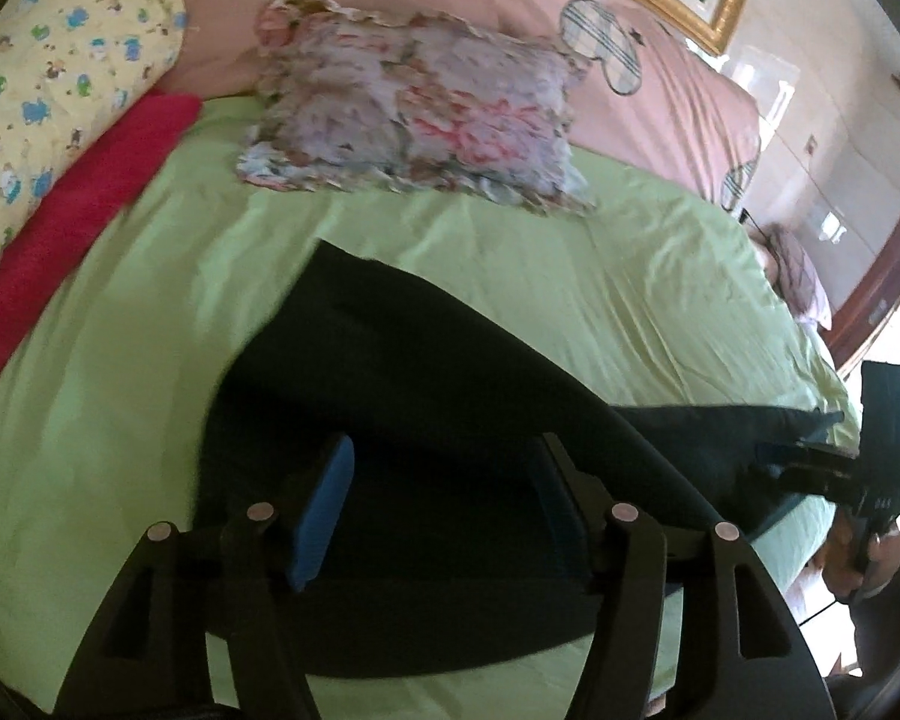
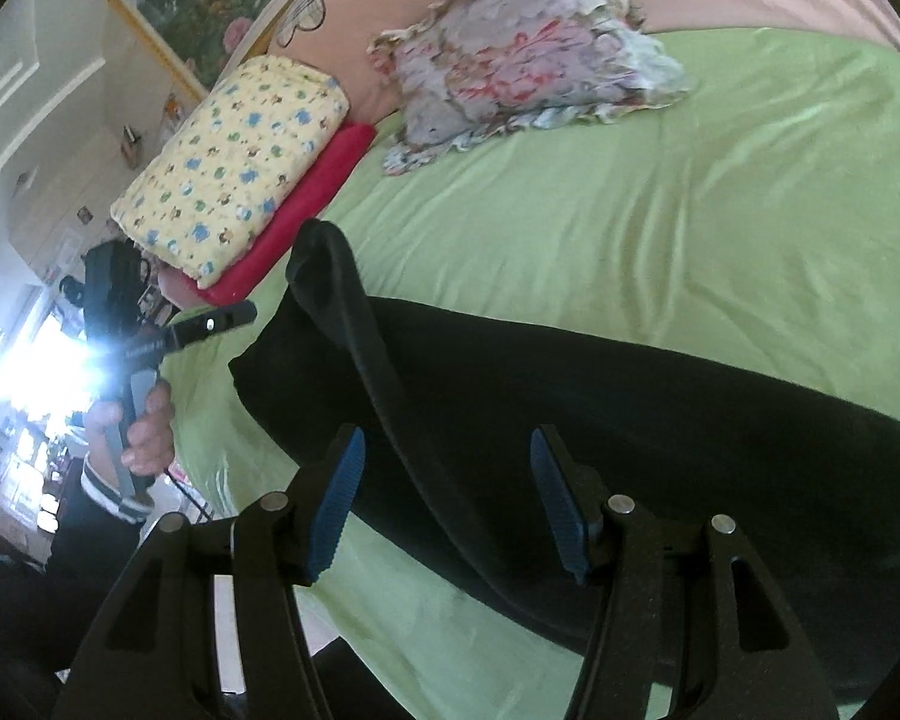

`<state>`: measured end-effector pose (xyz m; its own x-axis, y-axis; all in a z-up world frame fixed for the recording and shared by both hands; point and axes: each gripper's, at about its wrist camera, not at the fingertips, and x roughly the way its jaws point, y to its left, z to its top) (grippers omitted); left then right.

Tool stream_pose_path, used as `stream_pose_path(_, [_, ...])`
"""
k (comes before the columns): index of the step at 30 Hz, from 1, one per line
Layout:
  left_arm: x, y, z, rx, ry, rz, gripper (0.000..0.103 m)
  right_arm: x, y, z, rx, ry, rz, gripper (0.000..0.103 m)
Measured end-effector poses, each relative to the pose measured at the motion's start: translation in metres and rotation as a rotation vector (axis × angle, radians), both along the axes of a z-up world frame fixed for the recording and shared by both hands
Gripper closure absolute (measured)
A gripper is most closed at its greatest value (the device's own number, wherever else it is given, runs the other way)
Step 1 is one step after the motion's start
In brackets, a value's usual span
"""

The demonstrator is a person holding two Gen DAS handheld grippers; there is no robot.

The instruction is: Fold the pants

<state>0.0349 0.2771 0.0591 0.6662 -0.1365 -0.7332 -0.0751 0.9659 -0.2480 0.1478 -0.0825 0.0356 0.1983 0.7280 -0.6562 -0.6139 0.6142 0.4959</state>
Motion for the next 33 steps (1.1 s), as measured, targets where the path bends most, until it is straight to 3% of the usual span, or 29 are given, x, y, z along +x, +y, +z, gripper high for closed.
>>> stream_pose_path(6, [0.012,0.023,0.006,0.04,-0.013,0.016,0.034,0.009,0.026,-0.003,0.004,0.03,0.05,0.044])
stream_pose_path(12, [0.041,0.058,0.009,0.015,0.0,-0.041,0.031,0.018,0.058,-0.01,-0.015,0.053,0.106,0.044])
stream_pose_path(18, [0.086,0.092,-0.009,-0.175,0.05,-0.166,0.027,0.027,0.088,-0.014,-0.03,0.054,0.161,0.044])
stream_pose_path(26, [0.123,0.108,-0.048,-0.335,0.149,-0.198,0.027,0.041,0.116,-0.027,-0.066,0.085,0.208,0.044])
stream_pose_path(28, [0.124,0.105,-0.05,-0.324,0.148,-0.201,0.034,0.042,0.122,-0.03,-0.073,0.091,0.221,0.044])
stream_pose_path(30, [0.123,0.1,-0.048,-0.311,0.143,-0.212,0.066,0.041,0.127,-0.032,-0.064,0.086,0.238,0.044])
stream_pose_path(31, [0.122,0.098,-0.046,-0.294,0.138,-0.208,0.075,0.041,0.13,-0.032,-0.068,0.079,0.243,0.044])
stream_pose_path(32, [0.12,0.096,-0.044,-0.271,0.134,-0.203,0.09,0.039,0.133,-0.032,-0.072,0.067,0.249,0.047])
stream_pose_path(33, [0.117,0.094,-0.042,-0.249,0.128,-0.201,0.091,0.038,0.135,-0.031,-0.072,0.061,0.255,0.061])
